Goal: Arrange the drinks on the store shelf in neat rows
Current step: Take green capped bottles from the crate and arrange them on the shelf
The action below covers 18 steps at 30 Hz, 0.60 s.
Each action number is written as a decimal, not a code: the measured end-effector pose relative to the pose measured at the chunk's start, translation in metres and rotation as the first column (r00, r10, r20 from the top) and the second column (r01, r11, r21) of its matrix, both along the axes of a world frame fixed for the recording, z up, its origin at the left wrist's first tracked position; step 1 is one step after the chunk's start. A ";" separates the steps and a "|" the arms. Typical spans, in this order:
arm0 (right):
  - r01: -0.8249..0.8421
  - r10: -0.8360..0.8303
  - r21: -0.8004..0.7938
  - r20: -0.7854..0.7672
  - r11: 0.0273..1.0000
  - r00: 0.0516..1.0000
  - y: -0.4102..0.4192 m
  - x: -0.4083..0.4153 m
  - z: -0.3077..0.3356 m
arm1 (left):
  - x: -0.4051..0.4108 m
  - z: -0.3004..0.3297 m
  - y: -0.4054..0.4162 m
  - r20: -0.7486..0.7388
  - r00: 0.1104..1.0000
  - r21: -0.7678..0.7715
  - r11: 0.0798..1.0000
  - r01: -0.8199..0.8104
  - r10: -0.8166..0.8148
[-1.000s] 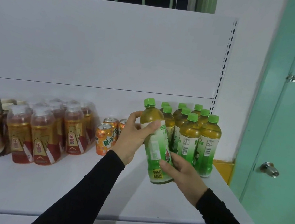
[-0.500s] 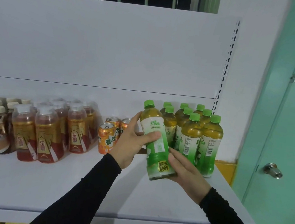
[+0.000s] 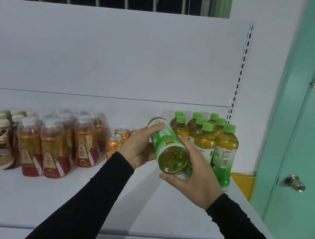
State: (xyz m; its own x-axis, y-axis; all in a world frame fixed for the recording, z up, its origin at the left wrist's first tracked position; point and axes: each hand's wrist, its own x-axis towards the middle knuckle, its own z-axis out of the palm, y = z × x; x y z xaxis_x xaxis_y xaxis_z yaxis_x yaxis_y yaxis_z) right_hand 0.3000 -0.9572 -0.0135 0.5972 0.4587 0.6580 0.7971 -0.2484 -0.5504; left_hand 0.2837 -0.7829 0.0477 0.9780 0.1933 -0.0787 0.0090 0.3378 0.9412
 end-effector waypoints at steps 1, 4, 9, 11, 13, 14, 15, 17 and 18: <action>0.004 -0.004 0.004 0.007 1.000 1.000 0.000 -0.001 0.002 | 0.001 0.000 0.001 -0.023 1.000 -0.007 1.000 0.008 -0.008; 0.008 -0.008 0.016 0.013 1.000 1.000 0.001 0.000 0.005 | 0.003 -0.001 0.003 -0.062 0.998 -0.019 1.000 0.010 -0.011; 0.006 -0.006 0.043 -0.009 0.999 1.000 0.002 0.001 0.005 | 0.004 -0.002 0.003 -0.086 0.996 -0.032 0.999 0.017 -0.020; 0.000 0.000 0.048 -0.003 0.999 1.000 0.003 0.001 0.005 | 0.005 -0.003 0.003 -0.084 0.996 -0.038 0.999 0.026 -0.029; -0.005 0.006 0.049 -0.007 0.999 1.000 0.003 0.001 0.004 | 0.006 -0.004 0.004 -0.086 0.996 -0.036 0.999 0.024 -0.027; -0.009 0.009 0.046 -0.009 0.999 1.000 0.003 0.001 0.004 | 0.006 -0.004 0.005 -0.089 0.996 -0.032 0.999 0.020 -0.023; -0.012 0.013 0.042 -0.015 0.999 1.000 0.003 0.000 0.004 | 0.006 -0.004 0.005 -0.091 0.996 -0.028 0.999 0.016 -0.019; -0.037 0.039 0.033 -0.047 0.999 0.998 0.002 0.000 0.002 | 0.004 -0.003 0.005 -0.080 0.997 -0.031 0.999 0.017 -0.019; -0.068 0.071 0.037 -0.083 0.997 0.994 0.001 0.001 0.000 | 0.003 -0.002 0.005 -0.061 0.998 -0.028 0.999 0.017 -0.019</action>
State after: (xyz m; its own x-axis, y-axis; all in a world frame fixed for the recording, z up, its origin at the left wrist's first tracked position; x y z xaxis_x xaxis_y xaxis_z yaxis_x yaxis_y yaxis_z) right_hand 0.3007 -0.9562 -0.0137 0.6186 0.4791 0.6227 0.7622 -0.1738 -0.6235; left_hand 0.2870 -0.7784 0.0460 0.9743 0.1729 -0.1441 0.0730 0.3630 0.9289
